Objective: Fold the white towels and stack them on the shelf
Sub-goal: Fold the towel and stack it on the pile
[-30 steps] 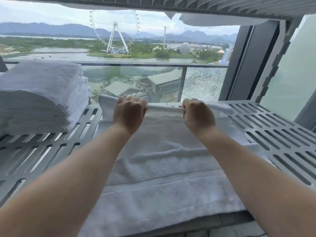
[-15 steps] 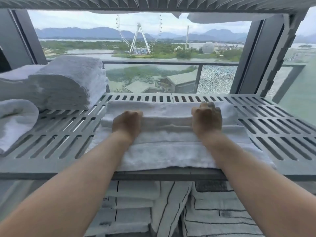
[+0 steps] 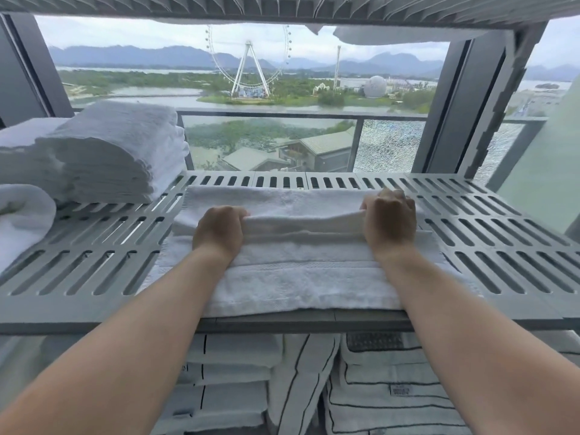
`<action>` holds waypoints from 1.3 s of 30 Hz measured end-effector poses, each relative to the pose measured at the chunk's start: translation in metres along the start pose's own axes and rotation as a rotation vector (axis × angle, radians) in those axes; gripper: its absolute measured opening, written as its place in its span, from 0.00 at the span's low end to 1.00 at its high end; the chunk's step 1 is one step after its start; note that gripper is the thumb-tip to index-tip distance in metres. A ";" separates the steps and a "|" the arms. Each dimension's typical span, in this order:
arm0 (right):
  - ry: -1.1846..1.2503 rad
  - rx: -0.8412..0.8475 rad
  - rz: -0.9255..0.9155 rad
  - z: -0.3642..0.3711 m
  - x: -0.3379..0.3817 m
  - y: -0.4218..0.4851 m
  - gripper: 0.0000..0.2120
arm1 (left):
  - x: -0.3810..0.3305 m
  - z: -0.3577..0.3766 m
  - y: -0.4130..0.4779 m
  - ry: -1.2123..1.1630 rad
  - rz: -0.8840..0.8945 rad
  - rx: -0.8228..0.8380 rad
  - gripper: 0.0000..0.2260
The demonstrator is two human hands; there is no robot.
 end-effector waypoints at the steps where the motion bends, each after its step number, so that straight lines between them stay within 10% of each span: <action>1: -0.002 0.024 0.021 0.003 -0.004 -0.002 0.11 | 0.000 -0.001 0.000 -0.006 -0.006 -0.008 0.21; 25: 0.053 0.116 0.068 0.006 -0.015 -0.012 0.13 | 0.005 -0.008 -0.003 0.146 -0.044 -0.129 0.17; 29: 0.249 -0.109 -0.095 -0.019 0.012 -0.004 0.14 | 0.003 -0.009 -0.003 0.178 -0.034 -0.127 0.15; 39: 0.491 0.193 -0.293 0.008 0.109 0.028 0.12 | 0.023 -0.005 0.039 0.234 -0.227 0.076 0.12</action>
Point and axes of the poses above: each hand's wrist, its own y-axis towards the middle knuckle, its own z-axis out of the palm, x = y × z, the point moved 8 cm from there along y, towards the middle knuckle, and after that the axes turned 6 degrees about -x, right-handed, at the moved point
